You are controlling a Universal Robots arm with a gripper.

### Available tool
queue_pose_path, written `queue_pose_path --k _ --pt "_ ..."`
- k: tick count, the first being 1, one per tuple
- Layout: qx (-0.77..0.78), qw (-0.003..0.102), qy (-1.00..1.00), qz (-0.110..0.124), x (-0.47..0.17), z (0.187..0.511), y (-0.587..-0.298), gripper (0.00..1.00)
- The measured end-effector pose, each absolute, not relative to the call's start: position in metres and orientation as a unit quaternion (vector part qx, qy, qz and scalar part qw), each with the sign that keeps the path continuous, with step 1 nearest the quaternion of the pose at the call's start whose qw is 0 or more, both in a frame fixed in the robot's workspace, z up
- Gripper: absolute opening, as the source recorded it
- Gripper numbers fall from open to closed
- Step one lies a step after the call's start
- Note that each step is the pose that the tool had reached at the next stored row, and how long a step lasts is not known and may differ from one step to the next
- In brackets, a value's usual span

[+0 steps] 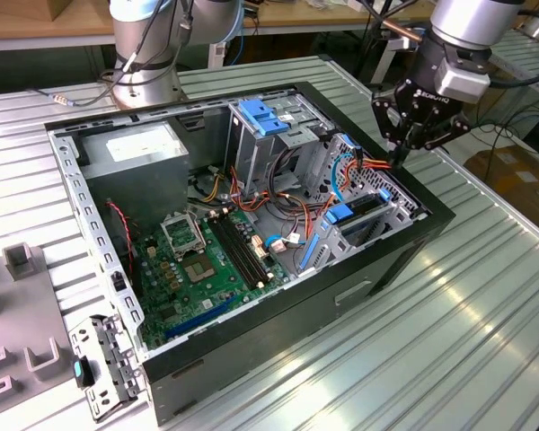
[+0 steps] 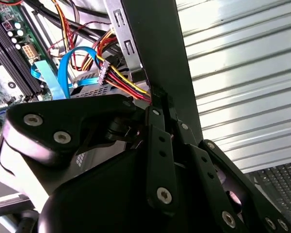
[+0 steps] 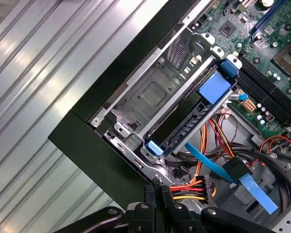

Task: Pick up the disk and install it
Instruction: 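Insert the first disk wire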

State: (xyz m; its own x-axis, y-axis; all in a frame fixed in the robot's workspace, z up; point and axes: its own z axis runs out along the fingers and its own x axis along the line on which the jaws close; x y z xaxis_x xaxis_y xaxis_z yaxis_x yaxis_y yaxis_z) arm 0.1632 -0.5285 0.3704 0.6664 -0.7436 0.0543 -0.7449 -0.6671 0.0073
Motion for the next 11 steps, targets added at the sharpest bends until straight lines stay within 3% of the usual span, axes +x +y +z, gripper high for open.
queue_pose_path --k 11 --pt "0.892 0.016 -0.451 0.023 0.1549 0.3704 -0.5286 0.17"
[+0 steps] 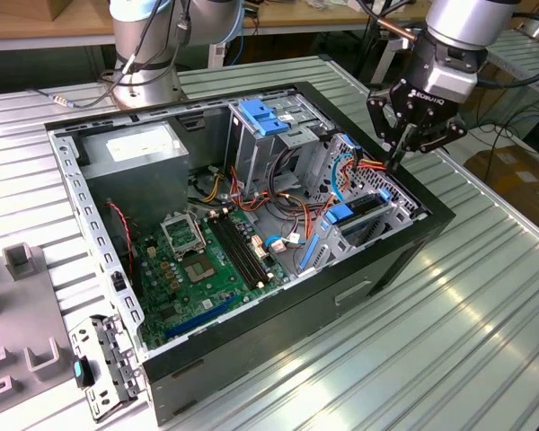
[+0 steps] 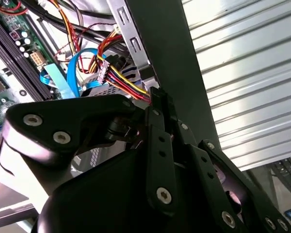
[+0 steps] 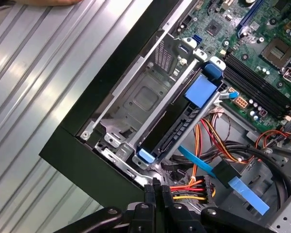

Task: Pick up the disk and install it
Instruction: 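Insert the first disk wire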

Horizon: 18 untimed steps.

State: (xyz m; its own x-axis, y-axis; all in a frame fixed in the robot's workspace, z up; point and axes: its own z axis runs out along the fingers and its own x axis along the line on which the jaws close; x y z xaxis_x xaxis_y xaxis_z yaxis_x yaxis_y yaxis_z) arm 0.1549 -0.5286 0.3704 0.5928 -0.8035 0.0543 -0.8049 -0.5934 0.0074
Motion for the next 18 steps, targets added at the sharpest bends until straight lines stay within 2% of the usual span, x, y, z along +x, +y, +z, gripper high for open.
queue_pose_path --k 18 --pt "0.833 0.018 -0.553 0.021 0.1472 0.3703 -0.5285 0.17"
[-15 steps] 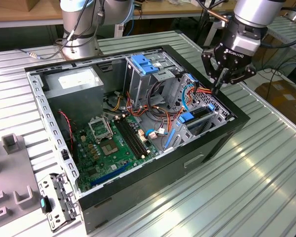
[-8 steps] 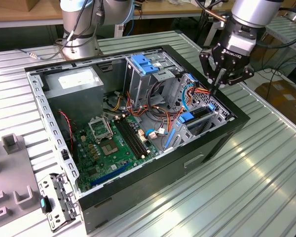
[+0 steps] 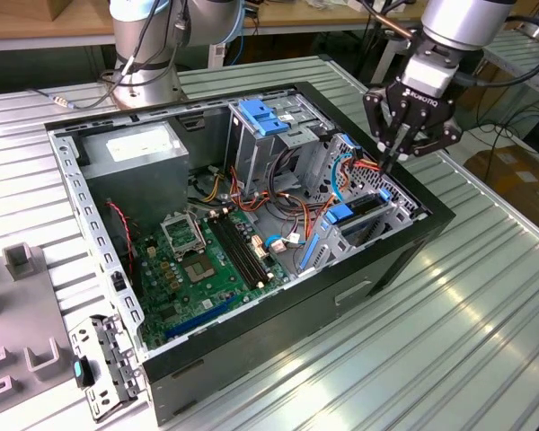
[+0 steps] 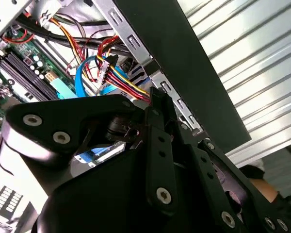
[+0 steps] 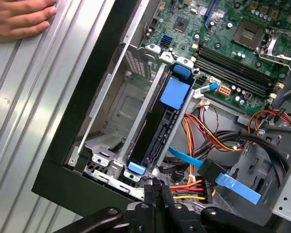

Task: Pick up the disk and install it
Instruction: 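Insert the first disk wire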

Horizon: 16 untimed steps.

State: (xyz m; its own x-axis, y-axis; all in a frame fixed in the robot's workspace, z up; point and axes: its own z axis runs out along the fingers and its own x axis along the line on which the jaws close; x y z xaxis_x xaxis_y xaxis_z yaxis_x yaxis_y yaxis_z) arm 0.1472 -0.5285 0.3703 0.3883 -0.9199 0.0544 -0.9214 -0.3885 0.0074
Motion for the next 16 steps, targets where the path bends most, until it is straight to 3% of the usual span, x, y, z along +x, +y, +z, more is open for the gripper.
queue_pose_path --k 16 --pt "0.769 0.020 -0.639 0.019 0.1472 0.3701 -0.5285 0.17"
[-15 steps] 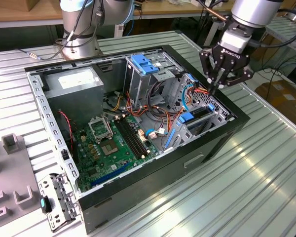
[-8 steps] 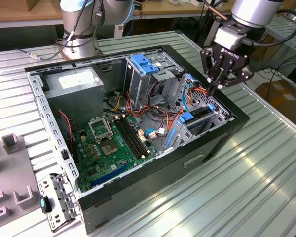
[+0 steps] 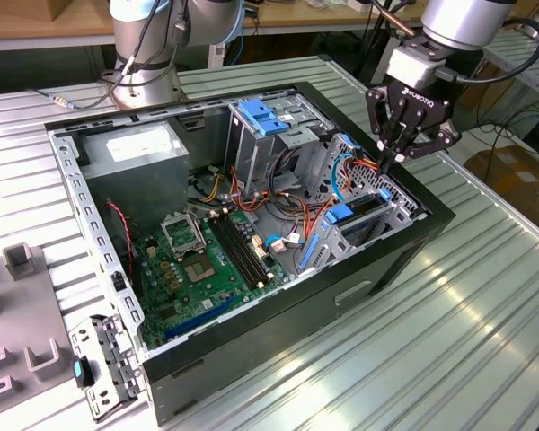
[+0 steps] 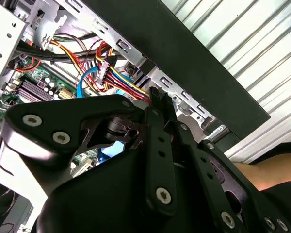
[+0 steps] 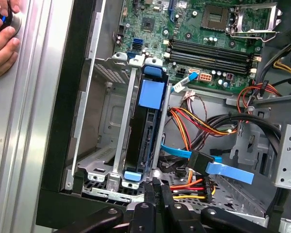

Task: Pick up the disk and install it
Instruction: 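Insert the first disk wire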

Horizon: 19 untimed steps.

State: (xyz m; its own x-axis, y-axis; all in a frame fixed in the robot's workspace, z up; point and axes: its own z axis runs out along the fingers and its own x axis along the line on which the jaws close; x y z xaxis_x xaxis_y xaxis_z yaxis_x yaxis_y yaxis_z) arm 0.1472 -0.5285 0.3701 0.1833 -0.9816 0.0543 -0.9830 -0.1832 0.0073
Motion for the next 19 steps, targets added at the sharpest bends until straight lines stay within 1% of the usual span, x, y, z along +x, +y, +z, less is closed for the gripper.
queue_pose_path --k 19 --pt "0.743 0.021 -0.669 0.018 0.1426 0.3700 -0.5287 0.17"
